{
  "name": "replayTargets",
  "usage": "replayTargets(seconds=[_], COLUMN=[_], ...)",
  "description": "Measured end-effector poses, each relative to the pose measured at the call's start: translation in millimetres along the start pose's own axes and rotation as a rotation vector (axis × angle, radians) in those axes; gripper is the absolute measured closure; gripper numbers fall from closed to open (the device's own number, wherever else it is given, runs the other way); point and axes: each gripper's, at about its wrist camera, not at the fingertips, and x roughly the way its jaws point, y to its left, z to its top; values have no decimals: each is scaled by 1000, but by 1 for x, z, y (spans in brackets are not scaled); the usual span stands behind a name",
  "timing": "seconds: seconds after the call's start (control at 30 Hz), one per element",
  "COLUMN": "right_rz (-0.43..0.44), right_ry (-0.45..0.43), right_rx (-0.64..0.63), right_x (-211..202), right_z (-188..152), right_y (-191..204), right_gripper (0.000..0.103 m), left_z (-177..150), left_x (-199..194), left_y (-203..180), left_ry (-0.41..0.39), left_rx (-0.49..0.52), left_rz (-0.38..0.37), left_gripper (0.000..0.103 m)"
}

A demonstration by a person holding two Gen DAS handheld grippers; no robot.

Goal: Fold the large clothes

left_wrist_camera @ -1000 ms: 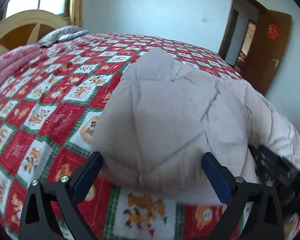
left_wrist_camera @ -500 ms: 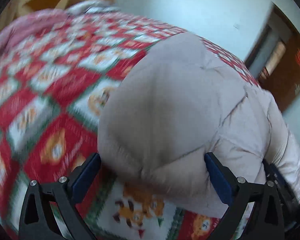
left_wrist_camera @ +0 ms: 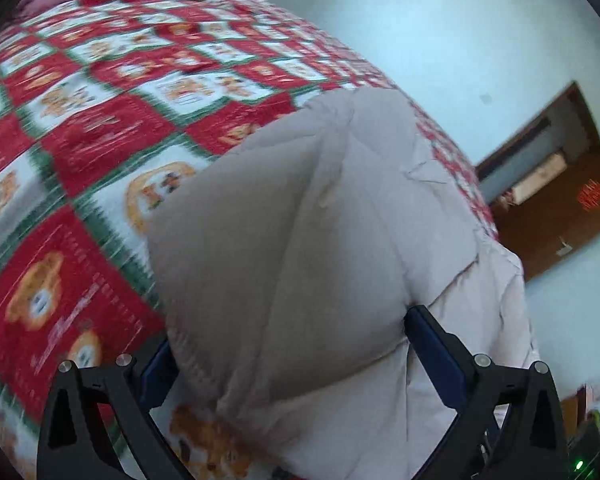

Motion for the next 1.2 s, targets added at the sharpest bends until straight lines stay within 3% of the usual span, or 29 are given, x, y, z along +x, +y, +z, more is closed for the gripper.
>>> replayTargets(seconds=[0.07,0.1,0.13,0.23,0.33,0.4,0.53,0.57,0.63,0.73,0.87,0.97,1.1,1.2], right_rz=[-12,-1,23,46,17,9,-17,-3,24,34,23,51,97,208], right_ry=[32,27,-2,-69,-22,66,51,52,55,63,84,118,152,167], right_rx=[-3,17,48,67,43,32,-6,4,26,36,34,101,141,178], right_x=[-2,-6,-13,-23,2,33,36,36,36,37,36,33,22,16], right_z=[8,13,20,40,46,34,26,25,24,23,24,24,17,8], right_y=[4,3,1,3,11,14,18,16,12,11,12,11,32,61], right_gripper=[51,53,57,57,57,56,56,55,55,55,55,54,53,53], left_z=[1,0,1,-5,-3,1,9,9,11,14,17,16,15,23], left_x=[4,1,0,-7,-5,-2,12,13,14,8,-11,-33,-68,-101], left_y=[4,5,6,11,8,2,-3,-7,-9,-10,-11,-15,-13,-3], left_ry=[-8,-20,-25,-52,-47,-47,-68,-75,-71,-58,-64,-88,-147,-204], left_rx=[31,41,46,35,2,9,57,81,98,108,106,142,217,276], left_rz=[-30,-33,-36,-71,-61,-43,-20,-16,-53,-135,-214,-254,-252,-224], left_gripper=[3,9,11,11,8,7,8,10,38,63,71,75,75,75])
